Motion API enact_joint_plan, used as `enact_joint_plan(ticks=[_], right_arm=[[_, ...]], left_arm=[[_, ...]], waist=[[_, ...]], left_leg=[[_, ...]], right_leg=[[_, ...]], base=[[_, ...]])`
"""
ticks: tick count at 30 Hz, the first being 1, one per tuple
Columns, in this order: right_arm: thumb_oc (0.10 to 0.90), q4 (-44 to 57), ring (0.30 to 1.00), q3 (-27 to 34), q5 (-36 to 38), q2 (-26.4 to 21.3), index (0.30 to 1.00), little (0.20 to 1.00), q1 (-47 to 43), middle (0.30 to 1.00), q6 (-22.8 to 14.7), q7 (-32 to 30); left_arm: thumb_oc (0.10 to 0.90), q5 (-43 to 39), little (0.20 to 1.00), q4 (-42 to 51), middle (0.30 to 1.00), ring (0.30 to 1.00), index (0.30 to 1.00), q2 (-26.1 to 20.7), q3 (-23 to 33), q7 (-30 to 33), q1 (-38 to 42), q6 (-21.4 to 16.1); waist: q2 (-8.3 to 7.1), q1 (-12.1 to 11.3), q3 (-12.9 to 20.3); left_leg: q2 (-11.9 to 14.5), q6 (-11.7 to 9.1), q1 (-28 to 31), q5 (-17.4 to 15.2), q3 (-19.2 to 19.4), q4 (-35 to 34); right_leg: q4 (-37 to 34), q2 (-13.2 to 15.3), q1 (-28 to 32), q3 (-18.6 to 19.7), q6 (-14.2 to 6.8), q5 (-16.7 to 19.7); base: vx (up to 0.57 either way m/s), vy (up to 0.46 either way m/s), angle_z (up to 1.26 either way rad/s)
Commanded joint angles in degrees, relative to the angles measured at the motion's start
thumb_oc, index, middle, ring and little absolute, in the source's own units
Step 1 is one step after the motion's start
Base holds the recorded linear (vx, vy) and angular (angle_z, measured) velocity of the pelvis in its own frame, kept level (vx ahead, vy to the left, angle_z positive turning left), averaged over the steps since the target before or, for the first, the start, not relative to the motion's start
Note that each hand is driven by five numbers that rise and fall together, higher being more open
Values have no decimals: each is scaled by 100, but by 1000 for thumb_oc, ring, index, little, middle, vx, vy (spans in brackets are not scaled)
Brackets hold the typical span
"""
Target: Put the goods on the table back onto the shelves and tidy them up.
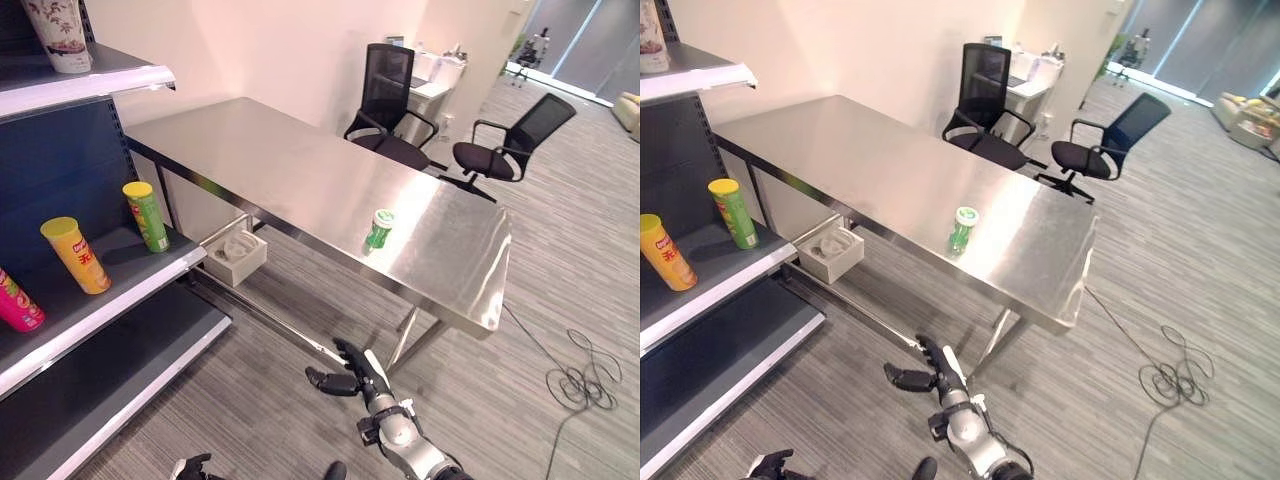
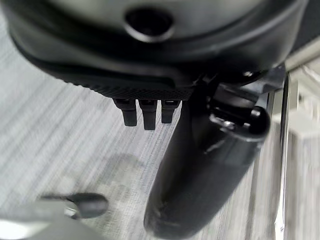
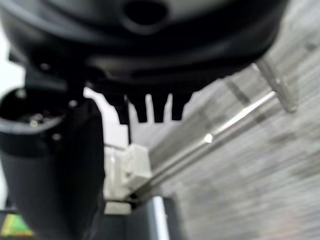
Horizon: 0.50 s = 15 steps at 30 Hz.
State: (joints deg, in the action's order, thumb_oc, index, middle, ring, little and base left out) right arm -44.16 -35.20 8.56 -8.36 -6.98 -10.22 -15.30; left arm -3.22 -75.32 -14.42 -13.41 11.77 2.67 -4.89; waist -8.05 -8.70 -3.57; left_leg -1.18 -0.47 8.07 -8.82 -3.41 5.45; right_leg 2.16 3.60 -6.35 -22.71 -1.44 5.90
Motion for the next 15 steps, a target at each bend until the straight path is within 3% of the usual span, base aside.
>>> enact_joint_plan(ticks=[1,2,3,4,6,7,10,15], right_arm=[[800,592,900,60,-499,-455,900,900,-301,900,-168,206],[800,674,900,-4,-611,-562,900,900,-333,900,-185,241],[800,875,900,-99,-663,-735,900,900,-405,900,-176,447],[800,1153,900,-364,-467,-1008,900,900,-570,900,-260,984],[800,1247,900,-532,-394,-1154,900,900,-689,900,-309,1230],[800,1341,900,-714,-358,-1267,900,900,-867,900,-314,1470],[800,1609,900,-805,-365,-1428,900,900,-911,900,-238,1767],[800,2451,900,-828,-5,-1700,900,900,-1037,900,-145,2213]], left_arm=[[800,259,900,261,900,900,900,118,-240,114,502,-361],[800,361,900,308,900,900,900,109,-264,126,514,-370],[800,296,900,345,900,900,900,75,-149,47,471,-353],[800,260,900,268,900,900,900,-9,-32,-26,330,-368],[800,435,900,199,900,900,900,-31,-126,-93,336,-373],[800,630,900,130,900,900,900,-23,-205,-228,356,-371],[800,1075,900,357,900,900,900,-184,-403,-331,306,-357],[800,688,900,37,900,900,900,-382,134,-558,152,-320]], waist=[[57,-17,-201],[0,-4,-210],[-27,-56,-185],[105,-248,-151],[128,-284,-160],[194,-290,-129],[340,-276,46],[282,-255,144]], left_leg=[[-39,-287,-1307,531,809,1358],[180,-278,-1465,488,943,1269],[695,-269,-1491,506,1151,598],[1260,-521,-1619,1492,836,-609],[1394,-612,-1686,1686,803,-998],[1481,-658,-1524,1545,874,-1045],[1317,-714,-1384,1575,884,-1045],[853,-504,-1133,1318,1154,-1045]], right_leg=[[-396,320,609,195,-569,-52],[-456,404,630,145,-589,-63],[-526,531,665,124,-703,-119],[-492,510,739,260,-751,-304],[-516,541,844,272,-772,-393],[-468,529,929,221,-791,-474],[-385,696,1023,221,-862,-414],[-74,1196,931,299,-1005,-250]], base=[[-88,118,125],[-49,263,84],[158,447,-2],[175,395,-48],[147,268,-49],[162,309,-47],[154,339,-46],[84,309,-36]])
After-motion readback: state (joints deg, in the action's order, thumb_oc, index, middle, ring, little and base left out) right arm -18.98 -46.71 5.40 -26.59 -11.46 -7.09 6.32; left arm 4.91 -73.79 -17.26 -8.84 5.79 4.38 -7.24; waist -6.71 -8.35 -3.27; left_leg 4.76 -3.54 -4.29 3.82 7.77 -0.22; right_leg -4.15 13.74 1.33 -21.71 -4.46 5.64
